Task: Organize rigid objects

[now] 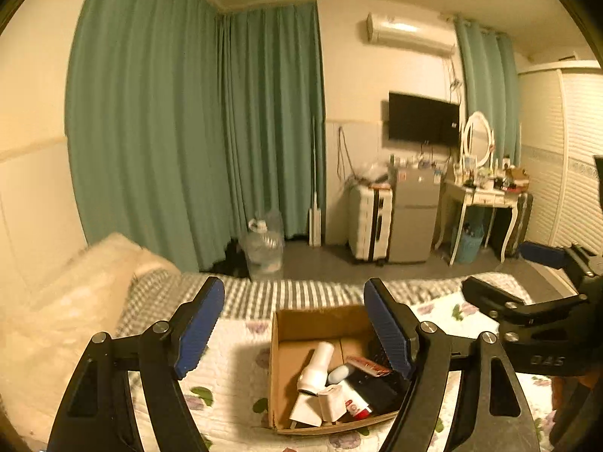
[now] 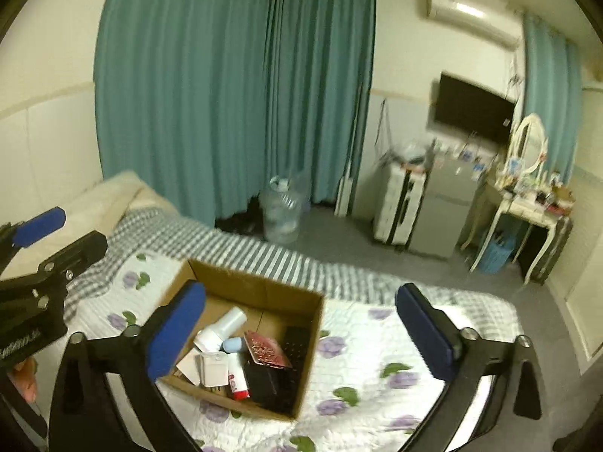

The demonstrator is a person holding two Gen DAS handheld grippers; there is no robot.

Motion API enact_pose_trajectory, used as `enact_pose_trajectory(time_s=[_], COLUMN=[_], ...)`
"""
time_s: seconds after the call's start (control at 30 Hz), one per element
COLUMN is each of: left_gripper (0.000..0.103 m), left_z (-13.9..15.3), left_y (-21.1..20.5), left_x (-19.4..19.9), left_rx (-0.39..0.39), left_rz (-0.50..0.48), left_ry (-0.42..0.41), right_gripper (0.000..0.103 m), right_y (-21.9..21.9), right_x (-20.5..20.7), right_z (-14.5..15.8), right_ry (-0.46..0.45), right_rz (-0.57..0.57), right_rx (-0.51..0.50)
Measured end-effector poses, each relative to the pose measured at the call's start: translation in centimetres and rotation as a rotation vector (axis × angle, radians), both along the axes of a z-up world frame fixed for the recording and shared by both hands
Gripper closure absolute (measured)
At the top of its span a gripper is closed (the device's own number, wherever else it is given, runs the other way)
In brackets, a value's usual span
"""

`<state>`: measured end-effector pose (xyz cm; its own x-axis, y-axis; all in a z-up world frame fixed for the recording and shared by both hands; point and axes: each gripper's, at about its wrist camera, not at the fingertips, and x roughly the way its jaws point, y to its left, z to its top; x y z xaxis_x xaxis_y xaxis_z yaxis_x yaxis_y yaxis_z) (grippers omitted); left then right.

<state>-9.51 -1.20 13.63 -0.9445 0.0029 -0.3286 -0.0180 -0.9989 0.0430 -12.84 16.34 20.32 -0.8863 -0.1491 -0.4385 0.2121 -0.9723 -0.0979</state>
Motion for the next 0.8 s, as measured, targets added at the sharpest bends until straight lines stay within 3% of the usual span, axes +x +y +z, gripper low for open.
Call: enact_pose_trajectory(time_s=[0.17,0.4,0.5,0.67,0.8], left_gripper=[0.024,0.024,0.024,0.024,0.024], left_z=[2.2,0.5,-1.3,-6.0,-9.3], left_y=[-0.7,-1.0,-0.9,-1.0,-1.0], left_x=[4.2,7.2,7.1,6.9,6.1], left_rx=[-0.009,-0.054,-0.056,-0.036,-0.009], left_rz=[0.017,0.027,0.034,0.035,0.055], left_ry=[0.071,0.087,0.069,0.031,-0.019], right_gripper=[0.0,0.0,0.0,0.0,0.0], right_y=[0.8,1.1,1.3,1.0,1.0], right_x=[4.5,8.1,8.6,8.1,5.8], right_z=[3.1,2.3,0.4,-5.3,-10.3], right_ry=[0.074,0.112,0.125,0.122,0.038], right_rz=[-0.016,-0.035,-0.057,-0.097,-0.132], right_rx=[-0.025,-0.074,-0.086,-0.073,-0.055])
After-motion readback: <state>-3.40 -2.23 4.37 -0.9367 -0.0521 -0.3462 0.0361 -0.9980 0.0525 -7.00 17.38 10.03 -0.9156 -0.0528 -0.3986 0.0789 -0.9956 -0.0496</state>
